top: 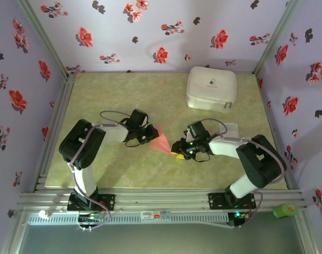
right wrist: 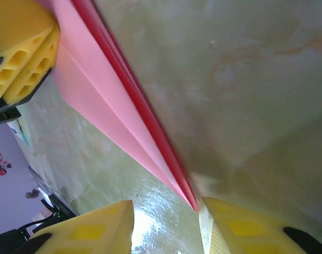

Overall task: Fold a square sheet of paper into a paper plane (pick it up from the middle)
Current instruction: Fourth fold the wing at the center of the table, then turn over the paper at the center of the table.

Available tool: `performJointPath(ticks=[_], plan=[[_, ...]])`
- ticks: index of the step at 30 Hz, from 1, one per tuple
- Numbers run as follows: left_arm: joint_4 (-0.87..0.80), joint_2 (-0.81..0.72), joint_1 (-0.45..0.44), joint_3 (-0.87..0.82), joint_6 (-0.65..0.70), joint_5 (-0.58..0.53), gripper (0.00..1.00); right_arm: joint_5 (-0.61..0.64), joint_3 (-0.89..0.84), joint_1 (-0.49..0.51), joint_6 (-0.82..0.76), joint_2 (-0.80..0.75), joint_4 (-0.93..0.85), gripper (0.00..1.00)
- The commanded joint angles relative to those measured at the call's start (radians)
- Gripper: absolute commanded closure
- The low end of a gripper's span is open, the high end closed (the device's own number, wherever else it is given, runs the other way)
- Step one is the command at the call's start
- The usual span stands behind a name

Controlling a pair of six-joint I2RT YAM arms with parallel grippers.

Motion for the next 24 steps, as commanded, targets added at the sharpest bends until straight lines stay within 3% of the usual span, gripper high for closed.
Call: performJointPath(ticks=[1, 13, 24], plan=[[-0.041, 0.015, 0.012, -0.023, 0.015, -0.013, 0.85, -0.007, -0.004, -0.004, 0.045, 0.019, 0.063, 0.64], [-0.033, 0.016, 0.012, -0.034, 0.011, -0.009, 0.85, 0.023, -0.02, -0.005, 0.01, -0.008, -0.028, 0.65], [-0.017, 0.017, 0.012, -0.039, -0.001, -0.003, 0.84, -0.034, -0.014, -0.004, 0.06, 0.036, 0.095, 0.69]])
